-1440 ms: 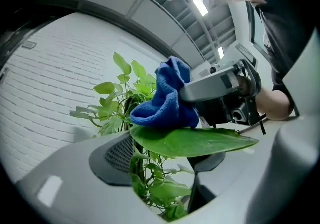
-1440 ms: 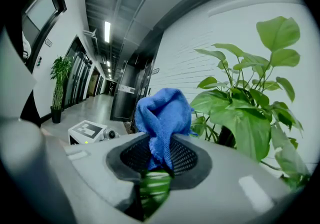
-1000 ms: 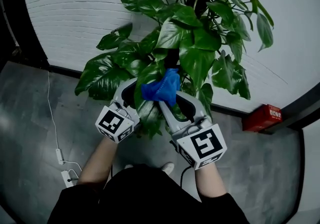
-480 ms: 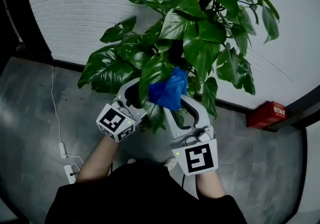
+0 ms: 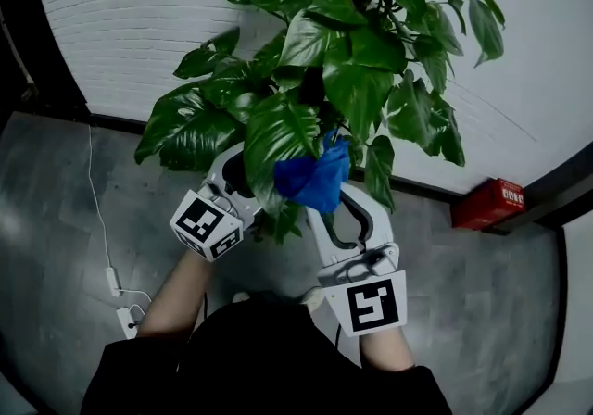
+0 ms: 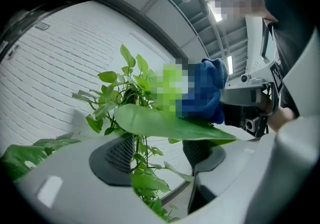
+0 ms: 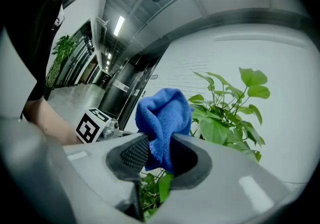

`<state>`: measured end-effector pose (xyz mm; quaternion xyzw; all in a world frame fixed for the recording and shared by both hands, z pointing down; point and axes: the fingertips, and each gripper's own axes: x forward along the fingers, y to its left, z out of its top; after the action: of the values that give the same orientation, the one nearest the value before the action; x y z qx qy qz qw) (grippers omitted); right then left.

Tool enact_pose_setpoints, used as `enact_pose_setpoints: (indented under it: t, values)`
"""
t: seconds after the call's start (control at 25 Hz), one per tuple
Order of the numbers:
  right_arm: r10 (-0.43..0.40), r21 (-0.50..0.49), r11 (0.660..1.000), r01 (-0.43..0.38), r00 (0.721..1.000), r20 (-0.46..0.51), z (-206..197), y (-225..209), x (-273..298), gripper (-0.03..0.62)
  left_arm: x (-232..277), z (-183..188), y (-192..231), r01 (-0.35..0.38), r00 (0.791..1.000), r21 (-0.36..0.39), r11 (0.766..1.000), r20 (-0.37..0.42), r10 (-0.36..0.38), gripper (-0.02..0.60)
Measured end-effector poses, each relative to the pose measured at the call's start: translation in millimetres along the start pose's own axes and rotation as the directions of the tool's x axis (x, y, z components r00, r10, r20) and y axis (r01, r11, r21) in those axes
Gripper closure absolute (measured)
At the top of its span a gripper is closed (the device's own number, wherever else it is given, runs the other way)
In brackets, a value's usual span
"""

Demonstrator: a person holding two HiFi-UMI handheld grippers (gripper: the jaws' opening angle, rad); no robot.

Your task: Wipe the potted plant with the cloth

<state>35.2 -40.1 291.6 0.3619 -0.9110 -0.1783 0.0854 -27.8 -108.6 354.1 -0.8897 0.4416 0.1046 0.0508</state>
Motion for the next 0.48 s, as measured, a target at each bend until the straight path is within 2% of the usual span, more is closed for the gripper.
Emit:
enact_pose_setpoints:
  t: [0.16,0.28,0.48]
  values:
    - [-0.003,0.03,1.0,0.002,1.0,0.02,8,-5,-9,0.491,0,2,-1,-0.001,1.0,-0.001,1.0,0.01,0.001,0.288]
    - [0.01,0.023,1.0,-0.012,0.998,0.059,30,-6,-15,0.491,1,3,-1,0.011,1.0,0.004,1.0,0.011,-0.011,0.288]
    - [0.081,-0.158,0.986,-0.059,0.987,0.135,93,-3,-4,0.491,1,11,-1,0.027,1.0,0.081,0.996,0.002,-0.027,0.288]
